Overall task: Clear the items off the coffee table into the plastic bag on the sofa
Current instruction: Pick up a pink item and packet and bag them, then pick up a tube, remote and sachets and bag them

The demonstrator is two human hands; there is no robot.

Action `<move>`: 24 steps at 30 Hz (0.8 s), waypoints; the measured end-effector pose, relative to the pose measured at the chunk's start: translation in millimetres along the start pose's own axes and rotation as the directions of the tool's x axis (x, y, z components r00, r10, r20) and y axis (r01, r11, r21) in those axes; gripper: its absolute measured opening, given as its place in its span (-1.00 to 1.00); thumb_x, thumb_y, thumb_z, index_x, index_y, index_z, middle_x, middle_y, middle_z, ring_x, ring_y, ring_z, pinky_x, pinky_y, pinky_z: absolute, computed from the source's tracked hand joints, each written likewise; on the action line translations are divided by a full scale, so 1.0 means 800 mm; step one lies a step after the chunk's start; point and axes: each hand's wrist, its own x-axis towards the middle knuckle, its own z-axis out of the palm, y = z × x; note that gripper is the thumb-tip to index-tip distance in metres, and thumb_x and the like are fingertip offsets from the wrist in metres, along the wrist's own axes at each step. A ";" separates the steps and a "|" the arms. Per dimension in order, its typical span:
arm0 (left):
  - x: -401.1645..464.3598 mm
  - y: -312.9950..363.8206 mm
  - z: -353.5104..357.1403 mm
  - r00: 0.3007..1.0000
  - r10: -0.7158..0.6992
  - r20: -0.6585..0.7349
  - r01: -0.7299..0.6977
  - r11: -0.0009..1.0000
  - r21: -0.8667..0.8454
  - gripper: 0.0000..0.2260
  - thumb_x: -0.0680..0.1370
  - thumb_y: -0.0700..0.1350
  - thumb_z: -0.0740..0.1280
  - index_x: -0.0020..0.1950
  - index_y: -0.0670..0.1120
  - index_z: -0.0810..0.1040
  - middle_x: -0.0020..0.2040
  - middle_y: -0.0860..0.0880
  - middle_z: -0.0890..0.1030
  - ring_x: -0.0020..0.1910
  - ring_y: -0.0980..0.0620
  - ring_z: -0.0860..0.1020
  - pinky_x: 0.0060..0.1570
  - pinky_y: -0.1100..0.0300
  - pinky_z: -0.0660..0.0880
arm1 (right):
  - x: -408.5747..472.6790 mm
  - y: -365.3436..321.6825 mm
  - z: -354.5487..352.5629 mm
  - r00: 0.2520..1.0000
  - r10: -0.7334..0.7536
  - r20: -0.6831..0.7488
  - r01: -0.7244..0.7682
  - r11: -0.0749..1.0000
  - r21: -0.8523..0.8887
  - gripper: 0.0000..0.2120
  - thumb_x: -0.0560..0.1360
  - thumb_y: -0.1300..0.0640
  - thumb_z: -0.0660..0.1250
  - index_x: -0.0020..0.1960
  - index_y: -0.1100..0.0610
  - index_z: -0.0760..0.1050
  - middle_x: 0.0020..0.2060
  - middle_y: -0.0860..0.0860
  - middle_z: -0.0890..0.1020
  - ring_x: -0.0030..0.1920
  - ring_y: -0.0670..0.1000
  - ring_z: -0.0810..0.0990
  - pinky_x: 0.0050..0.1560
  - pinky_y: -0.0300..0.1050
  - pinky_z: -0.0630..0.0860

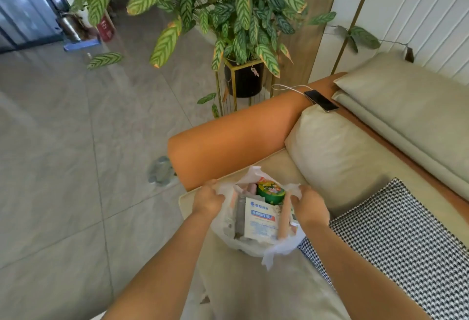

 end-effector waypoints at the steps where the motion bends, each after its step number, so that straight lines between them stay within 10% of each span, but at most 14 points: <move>1: -0.007 0.000 -0.004 1.000 0.009 -0.012 -0.009 1.000 -0.002 -0.49 0.55 -0.23 0.29 0.48 -0.12 0.26 0.36 -0.17 0.44 0.33 -0.10 0.42 0.29 0.17 0.33 | -0.004 -0.005 -0.003 0.999 -0.032 -0.018 0.031 0.998 -0.056 -0.64 0.57 0.11 0.18 0.35 0.12 0.36 0.21 0.13 0.52 0.20 0.17 0.48 0.03 -0.04 0.45; 11: -0.093 -0.069 -0.057 0.995 0.097 0.034 -0.103 0.963 0.249 -0.73 0.59 -0.09 0.21 0.28 -0.02 0.51 0.16 -0.03 0.61 0.15 -0.02 0.55 0.08 0.25 0.42 | -0.102 -0.087 0.049 0.912 -0.315 0.264 0.362 0.919 -0.155 -0.73 0.54 -0.06 0.11 0.16 -0.01 0.43 0.01 0.01 0.60 0.09 0.11 0.56 0.10 -0.05 0.46; 19: -0.197 -0.228 -0.140 0.990 -0.081 -0.118 0.102 0.977 0.190 -0.76 0.55 -0.01 0.25 0.18 0.03 0.56 0.17 -0.05 0.61 0.21 -0.06 0.54 0.17 0.14 0.48 | -0.237 -0.185 0.155 0.673 -0.545 0.501 0.695 0.698 -0.174 -0.84 0.53 0.02 0.16 -0.22 0.02 0.34 -0.03 0.08 0.60 0.03 0.12 0.59 -0.13 -0.12 0.39; 24: -0.293 -0.354 -0.196 0.941 -0.221 -0.257 0.268 0.950 0.161 -0.74 0.56 0.00 0.17 0.18 0.05 0.55 0.23 0.02 0.57 0.25 -0.03 0.51 0.20 0.18 0.45 | -0.363 -0.241 0.217 0.534 -0.651 0.540 0.799 0.598 -0.069 -0.79 0.49 0.00 0.21 -0.06 0.12 0.50 -0.05 0.06 0.63 0.02 0.11 0.60 -0.05 -0.11 0.47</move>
